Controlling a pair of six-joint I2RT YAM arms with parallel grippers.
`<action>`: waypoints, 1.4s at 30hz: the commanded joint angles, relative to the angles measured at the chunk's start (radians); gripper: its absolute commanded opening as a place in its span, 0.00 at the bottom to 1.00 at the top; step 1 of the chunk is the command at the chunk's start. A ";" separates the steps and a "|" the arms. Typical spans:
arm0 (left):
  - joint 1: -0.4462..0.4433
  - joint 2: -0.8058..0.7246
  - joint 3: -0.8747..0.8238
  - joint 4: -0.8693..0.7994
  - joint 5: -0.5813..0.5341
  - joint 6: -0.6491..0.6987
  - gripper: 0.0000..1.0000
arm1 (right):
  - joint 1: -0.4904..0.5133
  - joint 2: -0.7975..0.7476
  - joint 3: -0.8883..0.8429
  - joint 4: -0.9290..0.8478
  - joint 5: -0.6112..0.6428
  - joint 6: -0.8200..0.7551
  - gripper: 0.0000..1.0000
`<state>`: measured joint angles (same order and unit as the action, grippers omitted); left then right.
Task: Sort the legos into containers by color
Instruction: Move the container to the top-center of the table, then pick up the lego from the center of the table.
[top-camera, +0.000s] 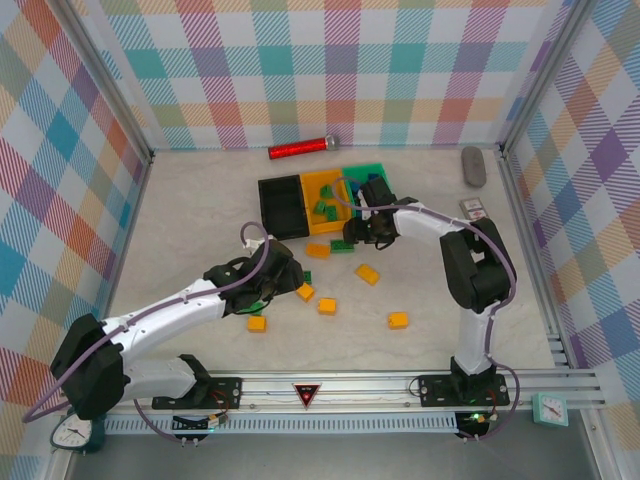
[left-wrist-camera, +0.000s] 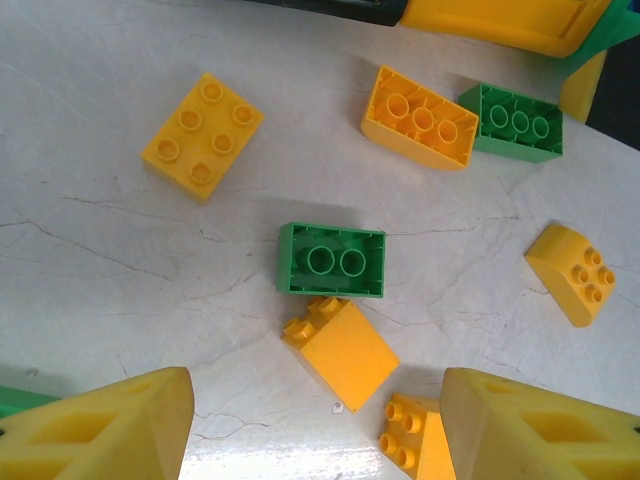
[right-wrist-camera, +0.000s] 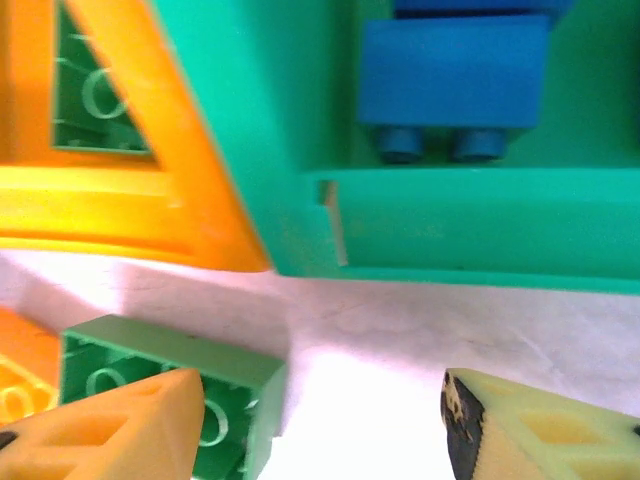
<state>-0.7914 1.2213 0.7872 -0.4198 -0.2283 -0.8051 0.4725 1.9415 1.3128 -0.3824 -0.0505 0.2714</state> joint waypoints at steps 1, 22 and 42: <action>-0.018 0.024 -0.006 0.005 0.000 -0.017 0.66 | 0.013 -0.015 0.021 -0.014 -0.085 -0.022 0.66; -0.034 -0.028 -0.029 -0.030 -0.032 -0.025 0.66 | 0.086 0.128 0.142 -0.128 0.009 0.014 0.75; -0.036 -0.028 -0.049 -0.011 -0.021 -0.030 0.66 | 0.097 0.068 0.098 -0.176 0.020 0.024 0.77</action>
<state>-0.8097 1.2087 0.7547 -0.4191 -0.2375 -0.8230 0.5571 2.0079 1.3876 -0.5182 -0.0116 0.2798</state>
